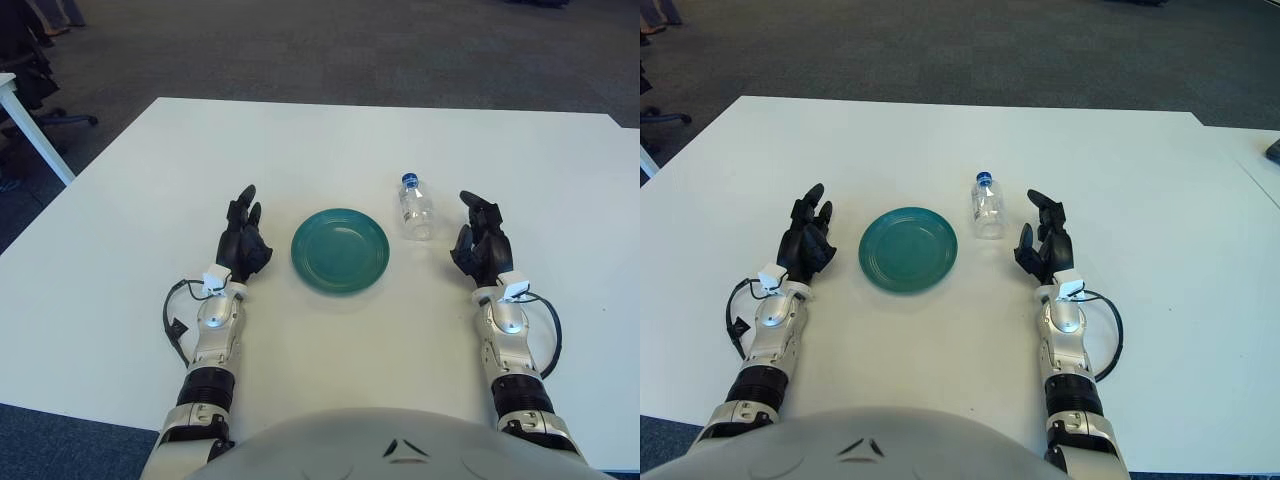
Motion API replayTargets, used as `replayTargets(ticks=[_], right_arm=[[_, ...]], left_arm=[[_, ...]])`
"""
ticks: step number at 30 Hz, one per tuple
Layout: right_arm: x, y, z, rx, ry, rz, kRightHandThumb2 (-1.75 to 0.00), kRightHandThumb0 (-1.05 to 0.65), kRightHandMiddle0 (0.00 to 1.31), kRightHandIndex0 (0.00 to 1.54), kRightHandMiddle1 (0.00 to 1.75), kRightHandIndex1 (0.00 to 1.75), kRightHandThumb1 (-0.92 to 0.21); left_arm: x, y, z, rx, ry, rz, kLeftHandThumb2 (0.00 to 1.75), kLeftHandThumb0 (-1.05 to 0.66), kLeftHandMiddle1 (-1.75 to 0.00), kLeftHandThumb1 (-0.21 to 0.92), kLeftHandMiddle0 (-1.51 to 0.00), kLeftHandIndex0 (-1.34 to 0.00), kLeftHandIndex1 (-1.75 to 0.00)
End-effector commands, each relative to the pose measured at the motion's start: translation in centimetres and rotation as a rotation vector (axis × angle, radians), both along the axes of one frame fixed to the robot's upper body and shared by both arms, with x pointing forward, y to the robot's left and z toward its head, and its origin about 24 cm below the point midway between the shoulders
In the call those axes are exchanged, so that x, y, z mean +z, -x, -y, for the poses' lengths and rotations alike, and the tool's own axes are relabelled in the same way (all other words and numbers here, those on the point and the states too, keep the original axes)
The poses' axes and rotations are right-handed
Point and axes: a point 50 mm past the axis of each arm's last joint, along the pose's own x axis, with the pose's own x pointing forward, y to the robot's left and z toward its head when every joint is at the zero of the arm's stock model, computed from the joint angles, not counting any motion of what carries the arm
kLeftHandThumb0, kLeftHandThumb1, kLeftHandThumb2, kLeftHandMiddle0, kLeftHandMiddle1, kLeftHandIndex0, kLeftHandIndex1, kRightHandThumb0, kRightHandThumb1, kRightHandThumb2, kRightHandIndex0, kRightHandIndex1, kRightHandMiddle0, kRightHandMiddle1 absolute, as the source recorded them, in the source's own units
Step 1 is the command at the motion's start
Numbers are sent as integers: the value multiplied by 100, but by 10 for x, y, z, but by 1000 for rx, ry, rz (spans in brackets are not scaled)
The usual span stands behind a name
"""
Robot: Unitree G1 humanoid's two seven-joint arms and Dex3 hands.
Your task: Put the bottle into the plate.
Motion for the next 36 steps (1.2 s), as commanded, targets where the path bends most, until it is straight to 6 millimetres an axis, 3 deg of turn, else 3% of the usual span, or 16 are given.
replayTargets(ticks=[1,18,22,26,30,36], right_arm=[[-10,8,4,6,22,-12,-87,-53,6,42,84,3,-92],[-8,4,3,-3,11,-31,-87,-53,4,42,84,2,-92],[4,-9,13,-6,46,-10,-83,-56,3,41,84,1,-92],[30,-34,40,-4,243,41,-78,-62,1,39,83,0,-92],[68,-57,65,61,565,92,-73,-70,0,34,78,0,-92],[93,-70,69,140,864,128,-67,-74,0,29,71,0,-92]], left_arm=[[-23,16,-1,11,11,-125,108,-89,0,92,-20,0,-38],[-23,14,-1,13,15,-126,108,-90,0,92,-19,0,-37],[-22,14,0,10,16,-124,108,-90,0,92,-19,0,-37],[-22,12,0,5,11,-123,108,-90,0,92,-19,0,-37],[-20,11,-1,1,5,-117,108,-90,0,92,-19,0,-37],[-19,12,-2,6,11,-112,108,-90,0,92,-18,0,-37]])
